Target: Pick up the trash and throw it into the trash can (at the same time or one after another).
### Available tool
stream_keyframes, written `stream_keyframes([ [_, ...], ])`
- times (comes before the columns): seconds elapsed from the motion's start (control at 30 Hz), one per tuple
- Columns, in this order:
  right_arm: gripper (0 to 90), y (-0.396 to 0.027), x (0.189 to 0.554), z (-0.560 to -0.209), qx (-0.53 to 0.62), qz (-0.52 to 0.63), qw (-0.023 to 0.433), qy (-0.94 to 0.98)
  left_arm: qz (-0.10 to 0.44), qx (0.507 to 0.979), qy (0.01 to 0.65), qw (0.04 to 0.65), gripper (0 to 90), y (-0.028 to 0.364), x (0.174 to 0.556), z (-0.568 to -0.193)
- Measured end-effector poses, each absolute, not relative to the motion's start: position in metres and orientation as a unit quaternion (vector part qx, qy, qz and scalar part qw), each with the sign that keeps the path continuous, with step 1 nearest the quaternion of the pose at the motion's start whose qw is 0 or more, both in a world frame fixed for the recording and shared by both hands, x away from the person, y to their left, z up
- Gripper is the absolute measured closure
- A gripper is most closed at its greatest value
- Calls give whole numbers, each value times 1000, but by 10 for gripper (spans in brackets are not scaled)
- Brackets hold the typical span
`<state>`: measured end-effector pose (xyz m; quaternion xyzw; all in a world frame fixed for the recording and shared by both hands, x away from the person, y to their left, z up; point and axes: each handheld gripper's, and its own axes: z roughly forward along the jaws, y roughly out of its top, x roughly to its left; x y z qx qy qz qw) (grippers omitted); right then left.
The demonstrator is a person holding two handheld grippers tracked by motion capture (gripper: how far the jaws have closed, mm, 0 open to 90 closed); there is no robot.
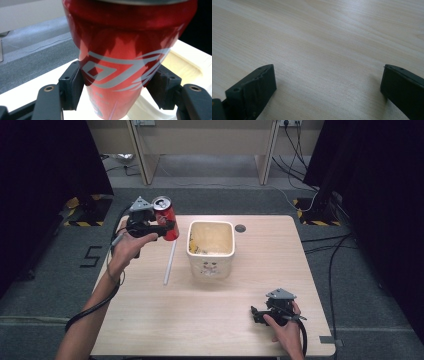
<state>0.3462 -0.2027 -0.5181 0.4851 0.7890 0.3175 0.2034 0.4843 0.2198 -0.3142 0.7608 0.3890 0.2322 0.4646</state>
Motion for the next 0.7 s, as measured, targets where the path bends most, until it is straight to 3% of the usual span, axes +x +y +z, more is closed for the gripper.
stream_keyframes([
  [0.7, 4, -203, 346, -518, 486, 317, 203, 789, 211, 775, 362, 474, 342, 170, 492, -306],
])
